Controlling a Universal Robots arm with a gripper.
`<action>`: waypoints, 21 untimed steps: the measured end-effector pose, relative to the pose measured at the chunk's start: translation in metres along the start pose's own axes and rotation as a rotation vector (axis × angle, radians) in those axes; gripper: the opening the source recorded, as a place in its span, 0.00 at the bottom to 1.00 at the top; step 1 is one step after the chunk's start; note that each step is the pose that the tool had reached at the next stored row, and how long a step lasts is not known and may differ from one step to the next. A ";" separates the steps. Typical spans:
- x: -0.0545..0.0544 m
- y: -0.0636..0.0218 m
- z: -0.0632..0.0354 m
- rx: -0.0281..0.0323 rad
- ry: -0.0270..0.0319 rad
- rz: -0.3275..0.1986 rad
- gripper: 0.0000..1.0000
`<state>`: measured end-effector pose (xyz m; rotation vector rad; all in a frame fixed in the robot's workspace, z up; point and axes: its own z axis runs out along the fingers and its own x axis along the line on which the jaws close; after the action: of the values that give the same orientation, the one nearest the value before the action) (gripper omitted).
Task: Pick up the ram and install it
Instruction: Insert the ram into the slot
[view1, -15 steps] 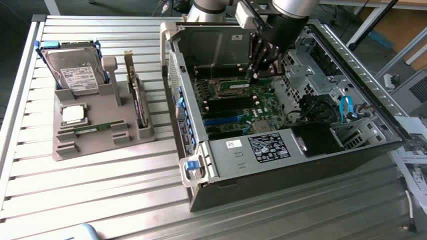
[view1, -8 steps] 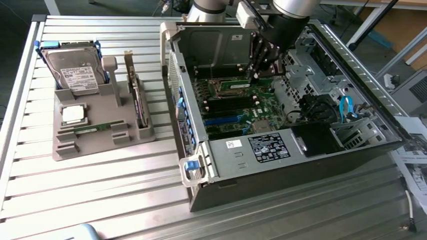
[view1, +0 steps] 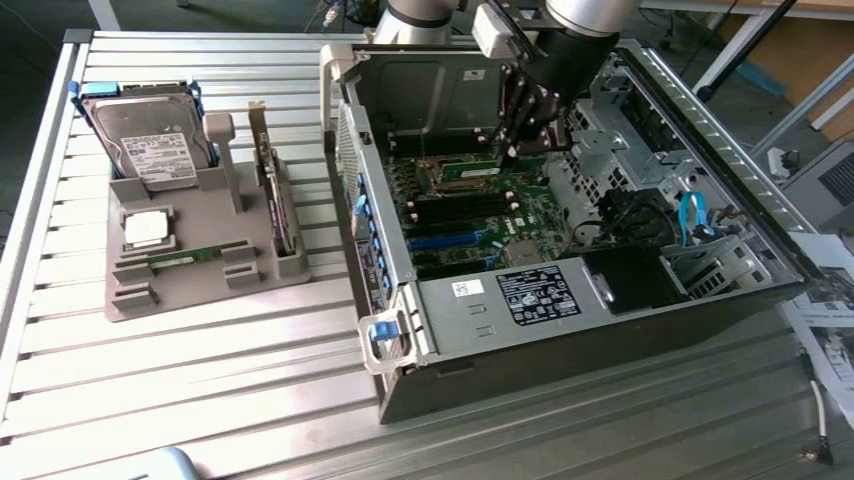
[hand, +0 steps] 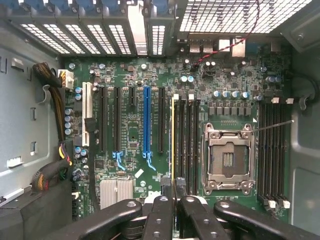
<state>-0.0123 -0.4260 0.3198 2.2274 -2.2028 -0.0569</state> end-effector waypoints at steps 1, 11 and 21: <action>0.000 0.0000 0.0000 -0.0002 0.0001 -0.003 0.12; 0.000 -0.0001 0.0032 -0.0004 0.0007 -0.017 0.12; 0.000 -0.0005 0.0167 -0.0005 0.0007 -0.020 0.12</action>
<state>-0.0123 -0.4260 0.3031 2.2489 -2.1802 -0.0567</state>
